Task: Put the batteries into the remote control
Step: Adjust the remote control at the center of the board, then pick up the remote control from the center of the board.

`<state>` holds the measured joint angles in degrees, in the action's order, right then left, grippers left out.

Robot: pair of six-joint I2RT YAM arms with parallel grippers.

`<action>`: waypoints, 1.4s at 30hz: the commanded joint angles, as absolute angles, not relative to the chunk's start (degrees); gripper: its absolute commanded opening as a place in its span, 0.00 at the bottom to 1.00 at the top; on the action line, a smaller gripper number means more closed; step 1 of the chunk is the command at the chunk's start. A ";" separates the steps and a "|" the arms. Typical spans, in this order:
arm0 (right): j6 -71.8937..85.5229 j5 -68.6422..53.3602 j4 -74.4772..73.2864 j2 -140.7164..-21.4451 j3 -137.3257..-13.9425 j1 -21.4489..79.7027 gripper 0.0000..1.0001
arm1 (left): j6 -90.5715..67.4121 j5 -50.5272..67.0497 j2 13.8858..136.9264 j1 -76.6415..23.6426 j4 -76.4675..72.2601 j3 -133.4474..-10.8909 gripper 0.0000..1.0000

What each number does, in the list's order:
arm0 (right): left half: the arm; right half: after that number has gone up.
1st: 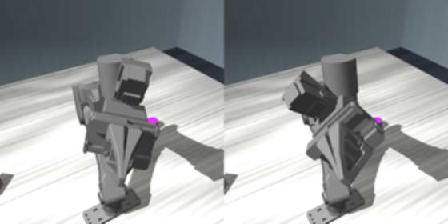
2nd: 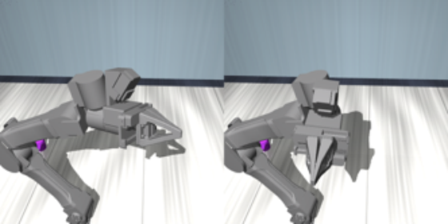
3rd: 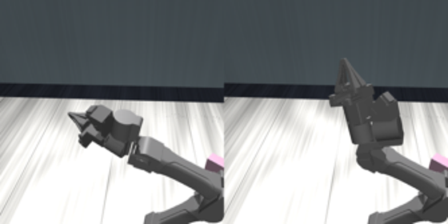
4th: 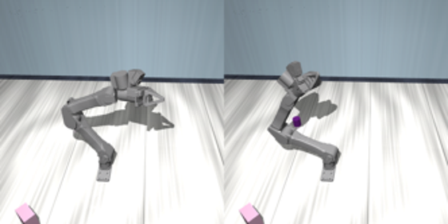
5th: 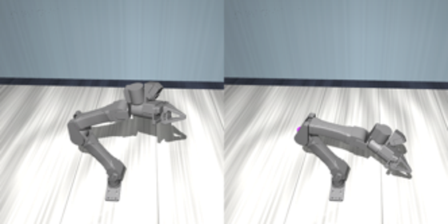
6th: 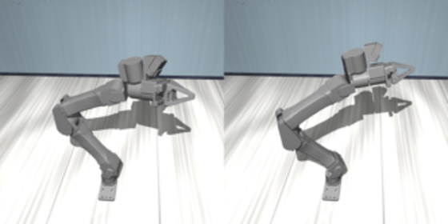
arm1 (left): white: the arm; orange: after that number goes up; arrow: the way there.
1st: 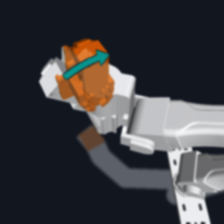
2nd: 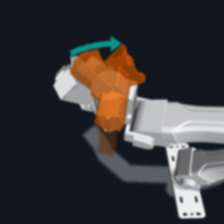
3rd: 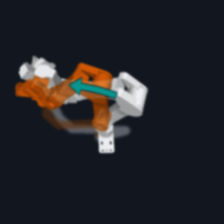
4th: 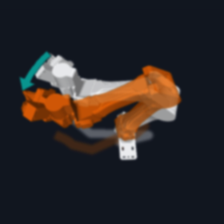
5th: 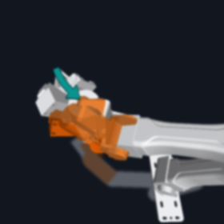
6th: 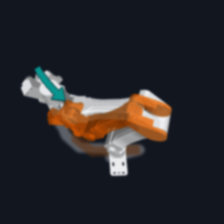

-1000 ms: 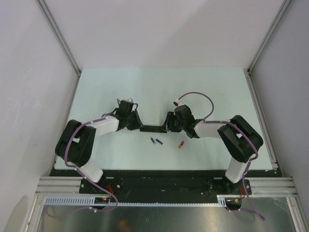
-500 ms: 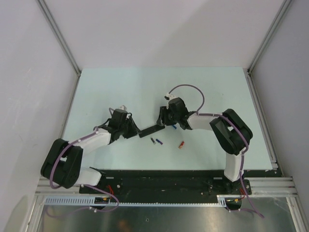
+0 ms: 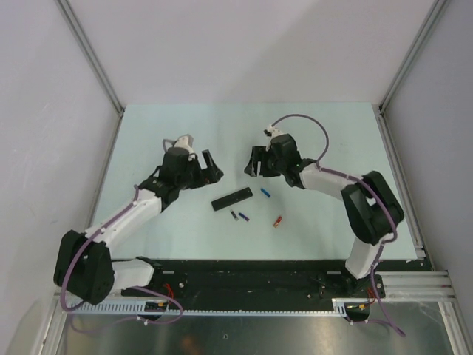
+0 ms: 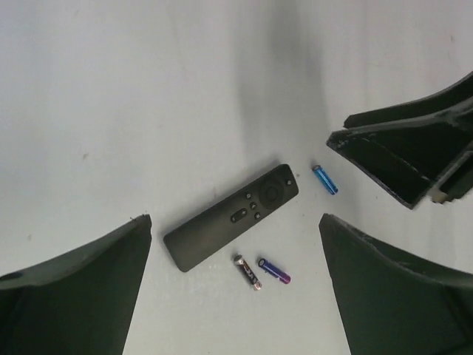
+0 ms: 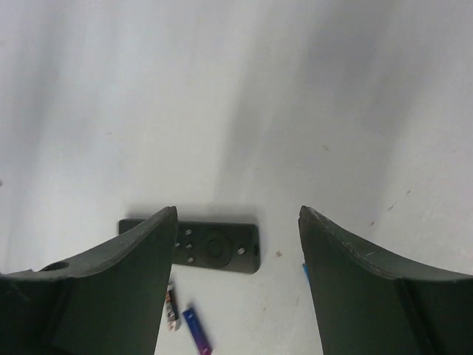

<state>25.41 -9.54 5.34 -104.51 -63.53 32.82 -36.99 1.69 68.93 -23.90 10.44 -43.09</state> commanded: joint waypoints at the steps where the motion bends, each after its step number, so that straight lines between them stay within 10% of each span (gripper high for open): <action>1: 24.96 -7.39 -1.38 -94.14 -65.48 34.01 0.71 | -21.40 7.73 74.96 -25.75 13.26 -51.74 0.98; 14: 24.35 -1.77 -13.26 -64.28 -56.70 40.42 0.74 | -4.49 -6.33 92.02 -38.50 27.69 -67.23 1.00; 20: 24.70 -0.79 -17.22 -53.81 -51.42 41.04 0.75 | 1.57 -3.87 97.46 -38.67 28.39 -69.34 0.82; 42: 24.79 -2.90 -19.69 -50.36 -47.90 40.96 0.75 | 7.91 0.35 107.84 -40.08 28.57 -73.04 0.81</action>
<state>24.97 -2.46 -19.57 -51.51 -47.79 40.91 4.16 -1.17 105.69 -39.86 28.77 -70.54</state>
